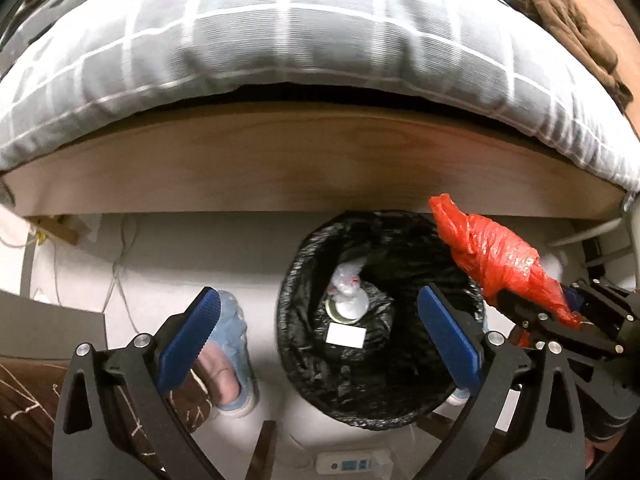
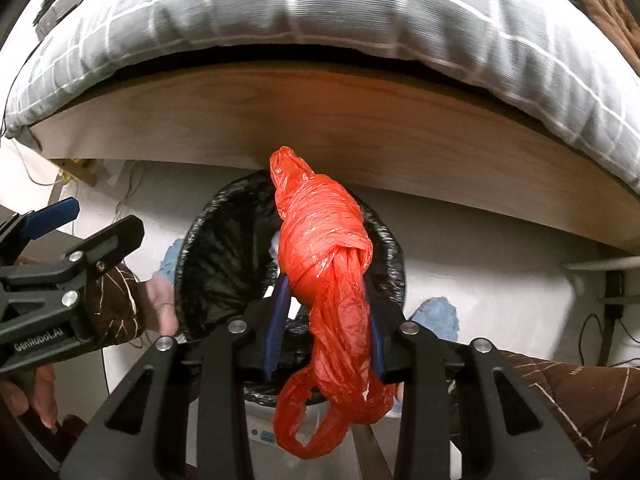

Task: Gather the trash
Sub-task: 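Open the left tool over the bin while the right tool releases the red bag, then raise both open tools from the bin back toward the bed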

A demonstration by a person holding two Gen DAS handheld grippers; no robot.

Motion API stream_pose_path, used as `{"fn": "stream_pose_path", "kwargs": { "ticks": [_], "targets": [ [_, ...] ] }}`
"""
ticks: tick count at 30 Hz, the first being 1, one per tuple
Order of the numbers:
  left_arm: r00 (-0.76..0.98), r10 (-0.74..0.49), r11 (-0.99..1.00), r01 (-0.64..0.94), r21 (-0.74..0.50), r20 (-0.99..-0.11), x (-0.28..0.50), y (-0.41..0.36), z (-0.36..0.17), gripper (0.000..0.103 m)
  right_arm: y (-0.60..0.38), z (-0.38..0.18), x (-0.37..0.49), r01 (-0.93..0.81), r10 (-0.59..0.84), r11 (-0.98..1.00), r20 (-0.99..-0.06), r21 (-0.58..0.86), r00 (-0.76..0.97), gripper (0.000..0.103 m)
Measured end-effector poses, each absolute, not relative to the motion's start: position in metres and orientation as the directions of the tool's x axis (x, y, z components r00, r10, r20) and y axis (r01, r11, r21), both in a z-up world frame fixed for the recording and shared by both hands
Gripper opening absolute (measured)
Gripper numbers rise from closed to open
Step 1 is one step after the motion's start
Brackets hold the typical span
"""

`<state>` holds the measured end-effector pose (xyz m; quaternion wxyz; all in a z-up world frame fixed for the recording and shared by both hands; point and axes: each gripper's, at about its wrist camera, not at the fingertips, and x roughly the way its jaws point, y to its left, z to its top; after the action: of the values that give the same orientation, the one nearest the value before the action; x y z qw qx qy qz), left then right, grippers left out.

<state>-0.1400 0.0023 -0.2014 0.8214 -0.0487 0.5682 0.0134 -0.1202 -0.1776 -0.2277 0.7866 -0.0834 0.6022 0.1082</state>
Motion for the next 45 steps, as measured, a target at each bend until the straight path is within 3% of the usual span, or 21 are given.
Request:
{"fn": "stream_pose_path", "kwargs": {
  "ticks": [9, 15, 17, 26, 45],
  "targets": [
    [0.346, -0.010, 0.991, -0.125, -0.056, -0.938, -0.147, 0.025, -0.203, 0.097, -0.155, -0.226, -0.119, -0.305, 0.069, 0.952, -0.965, -0.012, 0.254, 0.037],
    [0.355, 0.000, 0.992, -0.117, -0.045, -0.935, -0.146, 0.024, -0.199, 0.097, -0.157, -0.224, -0.120, -0.308, 0.052, 0.951, -0.957, -0.040, 0.287, 0.054],
    [0.361, -0.001, 0.992, -0.114, -0.045, -0.932, -0.146, 0.024, -0.196, 0.097, -0.161, -0.216, -0.118, -0.292, 0.055, 0.956, -0.947, -0.042, 0.316, 0.065],
    [0.410, 0.003, 0.993, -0.107, -0.044, -0.912, -0.144, 0.024, -0.170, 0.097, -0.168, -0.180, -0.115, -0.271, 0.053, 0.960, -0.898, -0.075, 0.436, 0.089],
    [0.526, -0.016, 0.993, -0.092, -0.075, -0.850, -0.135, 0.025, -0.112, 0.097, -0.185, -0.102, -0.105, -0.183, 0.053, 0.980, -0.776, -0.082, 0.629, 0.093]
  ]
}}
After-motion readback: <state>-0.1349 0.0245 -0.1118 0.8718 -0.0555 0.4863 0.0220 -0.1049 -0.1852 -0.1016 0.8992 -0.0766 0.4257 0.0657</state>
